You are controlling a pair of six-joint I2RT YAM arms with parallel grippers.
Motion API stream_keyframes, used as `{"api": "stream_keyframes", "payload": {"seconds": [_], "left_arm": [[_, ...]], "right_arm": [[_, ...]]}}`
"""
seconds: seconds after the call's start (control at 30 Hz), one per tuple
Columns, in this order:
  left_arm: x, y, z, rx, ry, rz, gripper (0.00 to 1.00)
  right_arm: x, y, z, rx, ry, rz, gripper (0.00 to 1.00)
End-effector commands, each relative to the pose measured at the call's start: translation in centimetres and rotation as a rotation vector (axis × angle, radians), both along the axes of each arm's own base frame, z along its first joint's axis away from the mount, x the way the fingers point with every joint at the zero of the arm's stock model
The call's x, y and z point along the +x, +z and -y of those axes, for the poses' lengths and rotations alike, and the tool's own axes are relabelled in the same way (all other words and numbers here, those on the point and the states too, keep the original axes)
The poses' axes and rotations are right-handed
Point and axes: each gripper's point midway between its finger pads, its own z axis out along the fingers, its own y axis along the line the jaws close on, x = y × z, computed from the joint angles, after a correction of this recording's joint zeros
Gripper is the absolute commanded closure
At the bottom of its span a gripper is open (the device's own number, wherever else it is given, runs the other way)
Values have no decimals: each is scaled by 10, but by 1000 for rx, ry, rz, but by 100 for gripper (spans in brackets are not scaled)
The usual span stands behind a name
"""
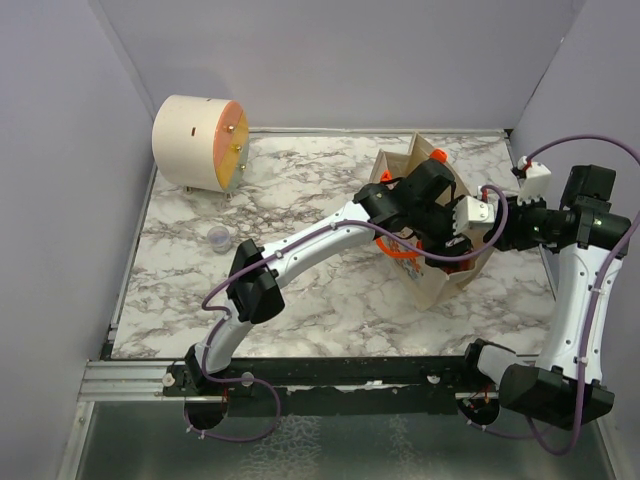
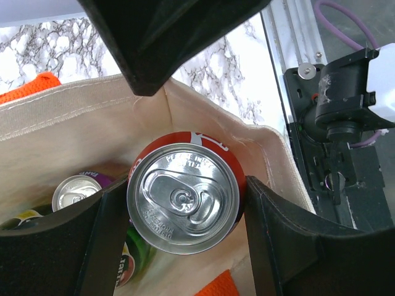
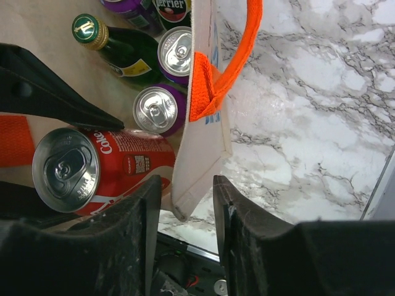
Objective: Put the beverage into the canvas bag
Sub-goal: Place the drink in the canvas bag.
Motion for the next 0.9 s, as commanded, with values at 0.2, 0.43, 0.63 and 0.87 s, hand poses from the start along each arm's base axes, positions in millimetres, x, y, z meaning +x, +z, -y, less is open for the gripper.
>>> {"api": "stream_keyframes", "payload": {"seconds": [0.2, 0.43, 0.63, 0.87], "left_arm": [[-48, 22, -5, -39, -149, -121, 100], [-35, 5, -1, -2, -110, -81, 100], [-20, -5, -1, 33, -53, -20, 100], [-16, -10, -1, 46, -54, 16, 100]], "right_arm": [[14, 8, 7, -29, 3, 57, 78], [13, 12, -2, 6, 54, 60, 84], [1, 17, -14, 24, 148, 51, 72], [-5, 12, -13, -2, 173, 39, 56]]}}
